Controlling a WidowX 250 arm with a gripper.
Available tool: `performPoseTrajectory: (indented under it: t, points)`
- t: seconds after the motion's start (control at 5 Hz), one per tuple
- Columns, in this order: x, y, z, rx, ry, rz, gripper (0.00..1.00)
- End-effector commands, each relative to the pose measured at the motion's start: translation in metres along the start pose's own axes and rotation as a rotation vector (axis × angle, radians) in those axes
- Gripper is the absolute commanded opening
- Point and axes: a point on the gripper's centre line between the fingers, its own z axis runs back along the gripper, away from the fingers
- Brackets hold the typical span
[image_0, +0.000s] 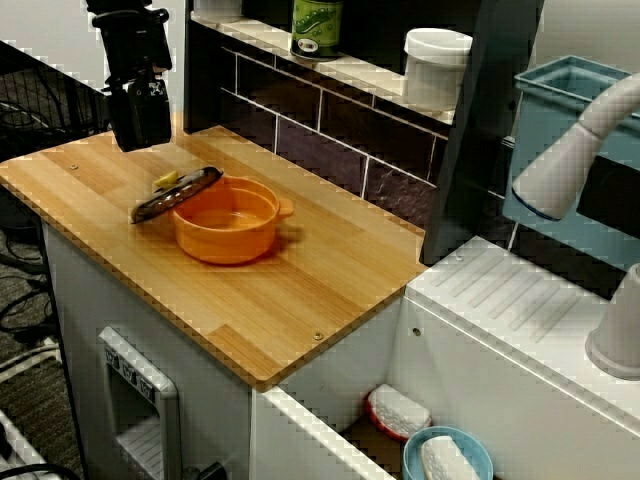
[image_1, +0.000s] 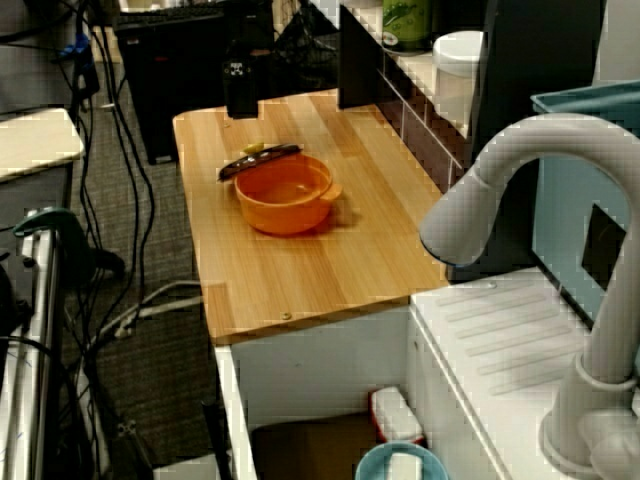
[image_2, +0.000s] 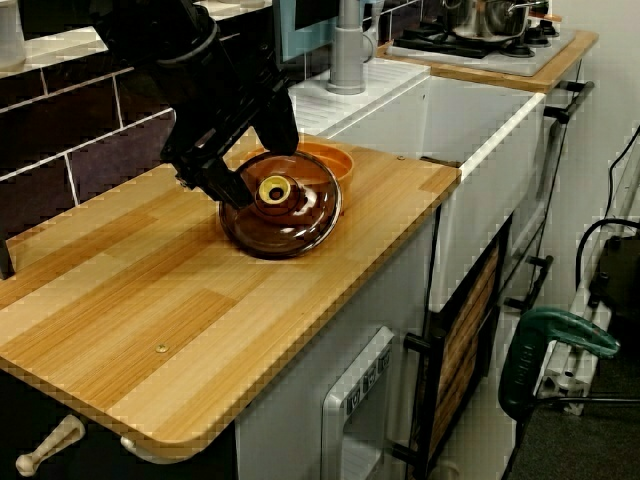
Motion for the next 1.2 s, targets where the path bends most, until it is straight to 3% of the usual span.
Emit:
performPoseTrajectory:
  t: [0.0,0.4,1.0]
  points:
    - [-0.001,-0.012,0.000,0.008,-0.036,-0.021,1.00]
    - [-0.005,-0.021,-0.010,-0.008,-0.036,-0.023,1.00]
    - [-0.004,-0.020,-0.008,-0.021,-0.045,-0.001,1.00]
